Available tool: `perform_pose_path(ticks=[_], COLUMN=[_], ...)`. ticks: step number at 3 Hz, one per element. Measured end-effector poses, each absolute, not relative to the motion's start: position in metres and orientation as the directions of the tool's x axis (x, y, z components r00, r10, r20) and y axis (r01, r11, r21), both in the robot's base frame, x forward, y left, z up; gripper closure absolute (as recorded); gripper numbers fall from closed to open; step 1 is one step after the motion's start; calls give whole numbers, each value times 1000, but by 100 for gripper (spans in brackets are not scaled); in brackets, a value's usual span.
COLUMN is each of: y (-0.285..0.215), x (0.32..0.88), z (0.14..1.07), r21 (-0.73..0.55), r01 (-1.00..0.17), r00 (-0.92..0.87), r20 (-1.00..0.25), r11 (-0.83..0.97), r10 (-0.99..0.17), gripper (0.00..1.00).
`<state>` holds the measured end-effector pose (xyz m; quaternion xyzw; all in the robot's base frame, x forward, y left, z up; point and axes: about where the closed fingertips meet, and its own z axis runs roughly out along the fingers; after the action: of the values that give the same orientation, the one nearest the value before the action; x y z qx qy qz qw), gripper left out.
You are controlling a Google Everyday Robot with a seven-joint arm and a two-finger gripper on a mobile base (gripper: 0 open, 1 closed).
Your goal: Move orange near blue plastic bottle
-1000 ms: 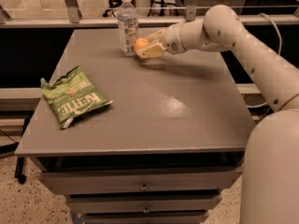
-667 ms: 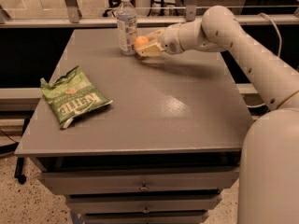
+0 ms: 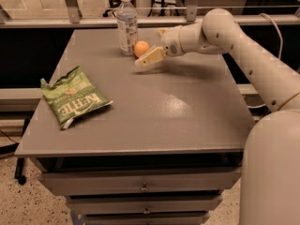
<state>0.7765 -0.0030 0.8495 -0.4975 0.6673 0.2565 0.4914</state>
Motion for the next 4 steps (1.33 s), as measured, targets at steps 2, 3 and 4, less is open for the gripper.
perform_pose_path(ticks=[2,3,4], y=[-27,-72,-135], x=[764,737,701], z=[857,874,898], r21=[-143,-168,-198], r01=[-909,-895,-863], r00=[-28,-22,-31], r20=[-915,-908,-897], r11=[390,413,464], r10=[-402,-419,-440], gripper=[0,0,0])
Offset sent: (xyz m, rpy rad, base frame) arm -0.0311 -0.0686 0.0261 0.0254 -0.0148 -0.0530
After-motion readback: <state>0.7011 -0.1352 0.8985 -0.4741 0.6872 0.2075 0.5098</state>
